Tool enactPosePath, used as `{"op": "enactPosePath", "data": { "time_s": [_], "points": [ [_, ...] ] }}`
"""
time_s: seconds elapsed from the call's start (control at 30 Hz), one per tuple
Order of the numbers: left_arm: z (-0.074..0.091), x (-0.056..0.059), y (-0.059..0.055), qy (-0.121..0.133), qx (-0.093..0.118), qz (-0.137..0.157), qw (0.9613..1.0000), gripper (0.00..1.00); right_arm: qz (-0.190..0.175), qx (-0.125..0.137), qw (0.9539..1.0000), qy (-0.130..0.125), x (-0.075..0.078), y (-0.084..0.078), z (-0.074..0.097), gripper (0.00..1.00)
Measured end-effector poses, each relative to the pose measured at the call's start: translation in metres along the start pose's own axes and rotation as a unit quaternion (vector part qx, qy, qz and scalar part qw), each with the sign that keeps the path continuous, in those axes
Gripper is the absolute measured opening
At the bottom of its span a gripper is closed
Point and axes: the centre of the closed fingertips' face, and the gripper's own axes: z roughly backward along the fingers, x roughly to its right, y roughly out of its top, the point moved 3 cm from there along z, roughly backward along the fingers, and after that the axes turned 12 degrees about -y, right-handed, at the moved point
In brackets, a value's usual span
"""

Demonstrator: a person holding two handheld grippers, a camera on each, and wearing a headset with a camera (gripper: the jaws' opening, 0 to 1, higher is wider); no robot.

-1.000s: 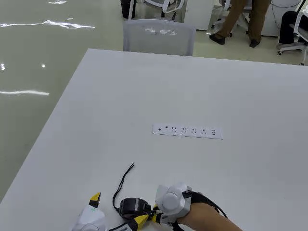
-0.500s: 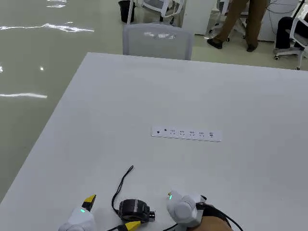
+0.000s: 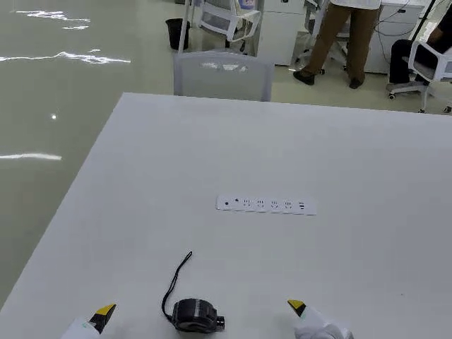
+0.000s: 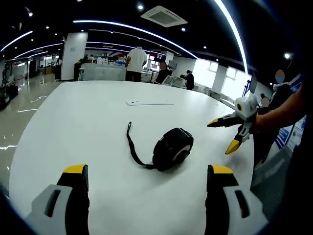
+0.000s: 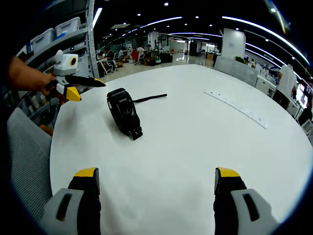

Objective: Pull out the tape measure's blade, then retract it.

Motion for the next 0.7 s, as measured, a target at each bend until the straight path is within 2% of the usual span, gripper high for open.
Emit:
{"op": "enactPosePath", "data": {
  "time_s": [0.03,0.07,0.1,0.17,0.23,0.27,0.33,0.43,0.5,0.6,0.7],
  "points": [
    [0.003,-0.001,-0.001,0.002,0.001,0.0,1.0,0.99,-0.001,0.007,1.0,-0.003,0.002,-0.002,0.006,1.0],
    [0.01,-0.007,-0.005,0.004,0.001,0.001,1.0,0.99,0.0,0.01,0.9999,-0.006,0.003,-0.006,0.012,1.0],
    [0.017,-0.01,-0.007,0.007,0.002,0.001,1.0,0.99,-0.002,0.012,0.9998,-0.018,0.005,-0.012,0.022,1.0],
    [0.02,-0.008,-0.011,0.008,0.001,0.001,1.0,0.99,-0.008,0.012,0.9996,-0.024,0.007,-0.023,0.033,1.0],
    [0.019,0.002,-0.011,0.004,-0.003,-0.003,1.0,0.99,-0.012,0.006,0.9995,-0.029,0.011,-0.032,0.041,1.0],
    [0.021,-0.003,-0.015,0.002,-0.009,-0.005,0.9999,0.99,-0.026,-0.002,0.999,-0.036,0.014,-0.037,0.048,1.0],
    [0.027,0.0,-0.021,0.008,-0.016,0.004,0.9998,0.99,-0.042,-0.001,0.9985,-0.036,0.016,-0.043,0.06,1.0],
    [0.038,-0.002,-0.025,0.017,-0.003,0.033,0.9993,0.99,-0.043,-0.002,0.9984,-0.038,0.021,-0.051,0.074,1.0],
    [0.047,-0.005,-0.029,0.018,-0.01,0.023,0.9995,0.99,-0.041,0.002,0.9981,-0.046,0.028,-0.057,0.083,1.0],
    [0.055,0.002,-0.028,0.012,-0.011,0.016,0.9997,0.99,-0.05,0.007,0.9971,-0.057,0.037,-0.062,0.095,1.0],
    [0.064,0.004,-0.024,0.002,-0.001,0.008,1.0,0.99,-0.058,0.013,0.9962,-0.063,0.04,-0.063,0.109,1.0]
  ]
}}
